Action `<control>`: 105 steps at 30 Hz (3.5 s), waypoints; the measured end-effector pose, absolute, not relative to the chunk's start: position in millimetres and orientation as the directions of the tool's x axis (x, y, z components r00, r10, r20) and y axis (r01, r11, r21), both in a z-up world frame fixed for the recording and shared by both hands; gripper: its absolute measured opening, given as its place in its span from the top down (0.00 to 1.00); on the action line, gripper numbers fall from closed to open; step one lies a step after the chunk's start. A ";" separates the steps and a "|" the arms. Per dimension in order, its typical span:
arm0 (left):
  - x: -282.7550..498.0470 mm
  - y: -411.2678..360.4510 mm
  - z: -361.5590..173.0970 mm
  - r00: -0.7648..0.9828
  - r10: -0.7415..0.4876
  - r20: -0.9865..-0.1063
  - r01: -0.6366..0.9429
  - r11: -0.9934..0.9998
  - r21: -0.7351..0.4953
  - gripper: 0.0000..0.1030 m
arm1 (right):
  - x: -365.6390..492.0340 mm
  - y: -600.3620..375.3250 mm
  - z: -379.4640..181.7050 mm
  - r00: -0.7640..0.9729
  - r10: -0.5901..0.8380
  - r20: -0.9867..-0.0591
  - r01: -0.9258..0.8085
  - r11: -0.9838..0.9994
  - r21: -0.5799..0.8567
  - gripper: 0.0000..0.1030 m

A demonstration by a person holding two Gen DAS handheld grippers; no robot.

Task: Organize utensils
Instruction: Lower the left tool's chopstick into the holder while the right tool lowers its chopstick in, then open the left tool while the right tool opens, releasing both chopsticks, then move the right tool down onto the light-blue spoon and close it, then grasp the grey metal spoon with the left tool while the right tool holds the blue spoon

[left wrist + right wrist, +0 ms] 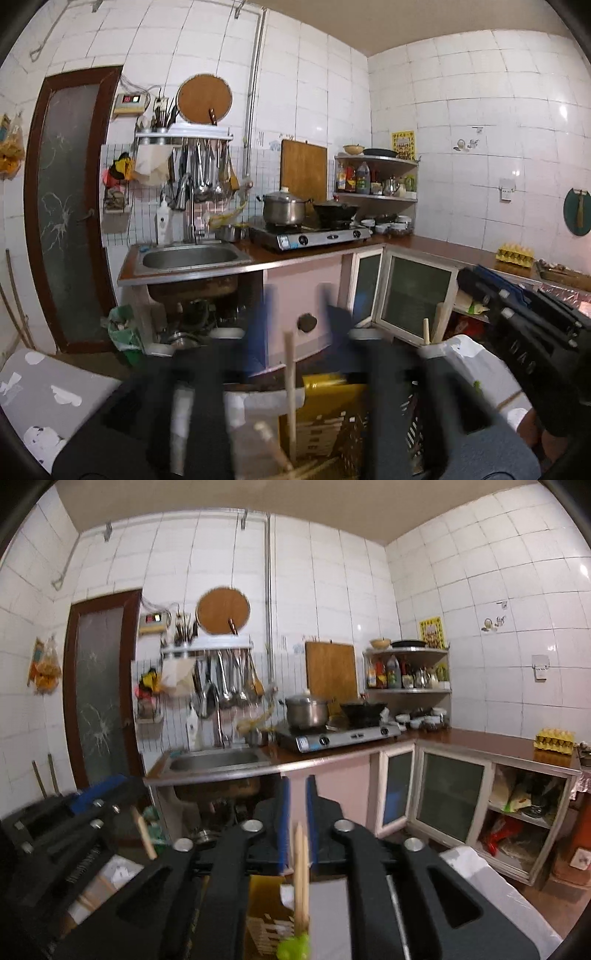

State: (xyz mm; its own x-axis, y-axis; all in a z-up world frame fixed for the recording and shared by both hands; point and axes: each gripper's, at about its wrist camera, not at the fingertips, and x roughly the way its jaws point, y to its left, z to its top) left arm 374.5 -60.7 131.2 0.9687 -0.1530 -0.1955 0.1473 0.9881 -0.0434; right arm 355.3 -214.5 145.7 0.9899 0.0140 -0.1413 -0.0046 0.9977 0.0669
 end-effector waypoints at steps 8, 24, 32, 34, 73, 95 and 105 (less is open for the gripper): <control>339.7 -27.9 149.8 0.963 -0.088 -0.253 0.086 0.996 -0.018 0.15 | 311.6 -225.9 154.4 0.983 0.001 -0.184 0.012 0.998 0.068 0.45; 277.4 22.3 55.2 0.829 -0.039 -0.559 0.033 0.999 -0.022 0.05 | 245.2 -201.9 48.2 0.873 -0.015 -0.487 0.036 0.999 0.033 0.41; 259.4 35.9 -14.7 0.731 0.019 -0.682 -0.010 1.000 0.016 0.05 | 235.3 -178.5 -12.7 0.776 -0.009 -0.630 0.023 1.000 0.013 0.41; 257.7 37.8 -25.9 0.708 0.030 -0.705 -0.016 1.000 0.027 0.05 | 231.6 -171.9 -20.3 0.762 -0.008 -0.647 0.016 1.000 0.006 0.41; 232.1 -62.8 -60.1 0.581 -0.057 -0.812 0.088 0.996 -0.007 0.05 | 234.3 -221.6 -44.2 0.643 -0.032 -0.765 0.076 0.997 0.022 0.68; 205.1 -127.6 -58.0 0.562 -0.155 -0.813 0.309 0.950 0.032 0.16 | 220.1 -286.6 -44.2 0.640 -0.083 -0.764 0.185 0.982 0.048 0.68; 218.5 -129.7 -57.4 0.547 -0.155 -0.822 0.298 0.954 0.018 0.55 | 219.0 -283.3 -44.7 0.642 -0.083 -0.762 0.181 0.982 0.045 0.68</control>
State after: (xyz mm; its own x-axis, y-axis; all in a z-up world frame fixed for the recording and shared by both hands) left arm 218.5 -129.7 -57.4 0.5475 -0.1551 -0.8223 0.2977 0.9545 0.0182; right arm 219.0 -283.3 -44.7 0.6424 -0.0835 -0.7618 0.1809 0.9825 0.0449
